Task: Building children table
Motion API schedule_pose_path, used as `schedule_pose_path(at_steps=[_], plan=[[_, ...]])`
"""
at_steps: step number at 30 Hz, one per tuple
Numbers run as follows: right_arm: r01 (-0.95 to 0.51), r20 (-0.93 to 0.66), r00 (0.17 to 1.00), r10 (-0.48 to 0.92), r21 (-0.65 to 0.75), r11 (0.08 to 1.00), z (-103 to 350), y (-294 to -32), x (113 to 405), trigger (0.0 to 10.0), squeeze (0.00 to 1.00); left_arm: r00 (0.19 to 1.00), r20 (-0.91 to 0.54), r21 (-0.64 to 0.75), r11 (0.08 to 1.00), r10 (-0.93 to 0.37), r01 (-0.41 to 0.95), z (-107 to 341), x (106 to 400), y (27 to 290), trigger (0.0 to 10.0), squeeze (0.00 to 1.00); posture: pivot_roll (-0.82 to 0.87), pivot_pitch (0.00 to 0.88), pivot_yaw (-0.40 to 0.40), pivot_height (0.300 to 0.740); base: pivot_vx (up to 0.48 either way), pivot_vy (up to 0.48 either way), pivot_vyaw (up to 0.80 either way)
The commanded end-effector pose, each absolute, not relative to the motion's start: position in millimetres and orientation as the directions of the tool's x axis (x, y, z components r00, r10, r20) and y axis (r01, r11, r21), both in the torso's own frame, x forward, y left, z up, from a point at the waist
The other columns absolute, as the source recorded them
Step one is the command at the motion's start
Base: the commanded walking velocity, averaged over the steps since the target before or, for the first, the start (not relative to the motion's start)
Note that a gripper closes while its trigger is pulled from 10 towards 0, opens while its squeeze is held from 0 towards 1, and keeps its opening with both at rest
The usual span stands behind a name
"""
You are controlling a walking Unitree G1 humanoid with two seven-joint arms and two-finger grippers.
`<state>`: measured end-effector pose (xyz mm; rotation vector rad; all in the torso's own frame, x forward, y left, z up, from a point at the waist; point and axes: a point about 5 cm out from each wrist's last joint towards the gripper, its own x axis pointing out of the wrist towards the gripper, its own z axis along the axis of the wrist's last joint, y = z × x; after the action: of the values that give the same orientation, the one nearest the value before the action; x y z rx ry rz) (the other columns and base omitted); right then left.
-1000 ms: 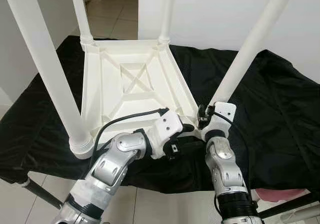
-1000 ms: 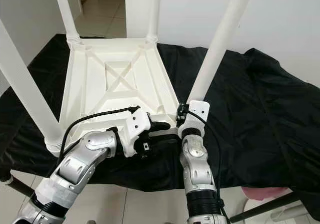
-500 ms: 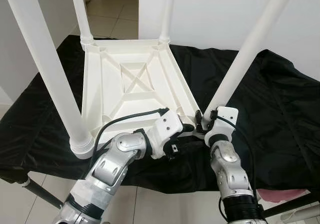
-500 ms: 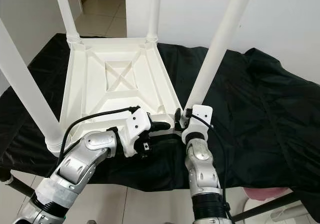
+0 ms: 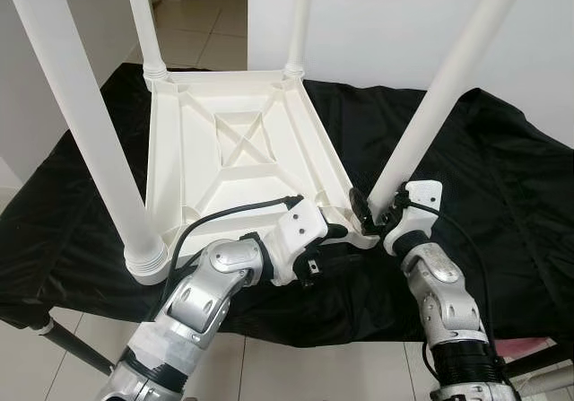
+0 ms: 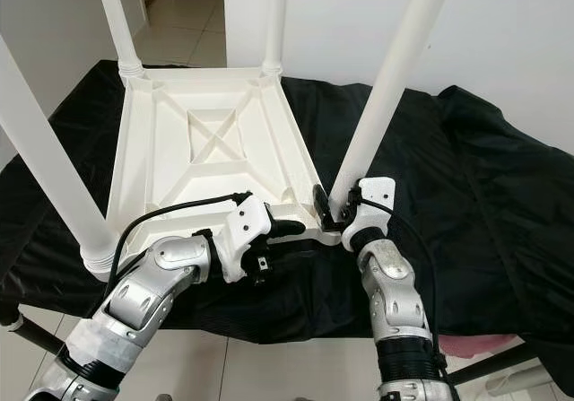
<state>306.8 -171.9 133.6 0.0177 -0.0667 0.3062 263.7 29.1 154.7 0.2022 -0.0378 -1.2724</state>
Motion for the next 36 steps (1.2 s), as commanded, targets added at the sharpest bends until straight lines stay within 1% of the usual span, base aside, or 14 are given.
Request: schedule_pose_path(at_steps=[1, 3, 5, 7, 8, 10, 11, 12, 24, 25, 27, 30, 35, 36], plan=[[-0.331, 0.086, 0.940, 0.331, -0.009, 0.943, 137, -174, 309, 10.0, 0.00, 0.322, -0.078, 0.183, 0.304, -0.944, 0.935, 156, 266, 28, 10.0, 0.00, -0.04, 0.000, -0.071, 0.740, 0.000, 0.000, 0.00], [-0.435, 0.076, 0.894, 0.441, -0.084, 0.897, 143, -180, 314, 10.0, 0.00, 0.322, -0.078, 0.187, 0.303, -0.944, 0.934, 157, 267, 28, 10.0, 0.00, -0.03, 0.000, -0.069, 0.740, 0.000, 0.000, 0.00], [-0.469, 0.062, 0.878, 0.475, -0.094, 0.878, 143, -184, 318, 10.0, 0.00, 0.323, -0.077, 0.189, 0.304, -0.943, 0.934, 157, 268, 28, 10.0, 0.00, -0.03, 0.000, -0.071, 0.740, 0.000, 0.000, 0.00], [-0.471, 0.060, 0.877, 0.477, -0.093, 0.877, 143, -185, 318, 10.0, 0.00, 0.323, -0.077, 0.189, 0.304, -0.943, 0.934, 157, 268, 28, 10.0, 0.00, -0.03, 0.000, -0.071, 0.740, 0.000, 0.000, 0.00], [-0.494, 0.045, 0.865, 0.499, -0.095, 0.864, 141, -187, 319, 4.0, 0.00, 0.323, -0.077, 0.191, 0.304, -0.943, 0.933, 157, 268, 29, 10.0, 0.00, -0.03, 0.000, -0.070, 0.740, 0.000, 0.000, 0.00], [-0.494, 0.045, 0.865, 0.499, -0.095, 0.864, 141, -187, 319, 4.0, 0.00, 0.323, -0.077, 0.191, 0.304, -0.943, 0.933, 157, 268, 29, 10.0, 0.00, -0.03, 0.000, -0.070, 0.740, 0.000, 0.000, 0.00], [-0.510, 0.026, 0.857, 0.515, -0.101, 0.854, 138, -188, 320, 1.1, 0.00, 0.325, -0.077, 0.193, 0.305, -0.943, 0.932, 158, 269, 29, 10.0, 0.00, -0.03, 0.000, -0.072, 0.740, 0.000, 0.000, 0.00], [-0.524, 0.006, 0.850, 0.527, -0.105, 0.845, 135, -190, 321, 0.0, 0.00, 0.326, -0.077, 0.196, 0.306, -0.942, 0.932, 158, 269, 29, 10.0, 0.00, -0.03, 0.000, -0.073, 0.740, 0.000, 0.000, 0.00], [-0.552, -0.029, 0.833, 0.552, -0.099, 0.828, 127, -194, 318, 0.0, 0.00, 0.329, -0.076, 0.198, 0.309, -0.941, 0.930, 158, 270, 29, 10.0, 0.00, -0.03, 0.000, -0.069, 0.740, 0.000, 0.000, 0.00], [-0.540, -0.028, 0.841, 0.540, -0.097, 0.836, 126, -195, 318, 10.0, 0.00, 0.328, -0.076, 0.198, 0.308, -0.942, 0.931, 158, 270, 29, 10.0, 0.00, -0.03, 0.000, -0.068, 0.740, 0.000, 0.000, 0.00], [-0.520, -0.026, 0.854, 0.520, -0.083, 0.850, 126, -196, 318, 10.0, 0.00, 0.326, -0.077, 0.198, 0.306, -0.942, 0.931, 158, 270, 29, 10.0, 0.00, -0.03, 0.000, -0.068, 0.740, 0.000, 0.000, 0.00], [-0.428, -0.037, 0.904, 0.426, -0.064, 0.902, 125, -197, 319, 10.0, 0.00, 0.324, -0.079, 0.196, 0.304, -0.943, 0.932, 157, 269, 29, 10.0, 0.00, -0.03, 0.000, -0.068, 0.740, 0.000, 0.000, 0.00], [-0.352, -0.031, 0.936, 0.351, -0.063, 0.934, 128, -196, 321, 10.0, 0.00, 0.325, -0.080, 0.195, 0.305, -0.942, 0.932, 157, 269, 29, 10.0, 0.00, -0.03, 0.000, -0.066, 0.740, 0.000, 0.000, 0.00], [-0.300, -0.027, 0.954, 0.299, -0.055, 0.952, 130, -196, 323, 10.0, 0.00, 0.324, -0.080, 0.193, 0.305, -0.943, 0.933, 156, 268, 29, 10.0, 0.00, -0.04, 0.000, -0.061, 0.740, 0.000, 0.000, 0.00]])
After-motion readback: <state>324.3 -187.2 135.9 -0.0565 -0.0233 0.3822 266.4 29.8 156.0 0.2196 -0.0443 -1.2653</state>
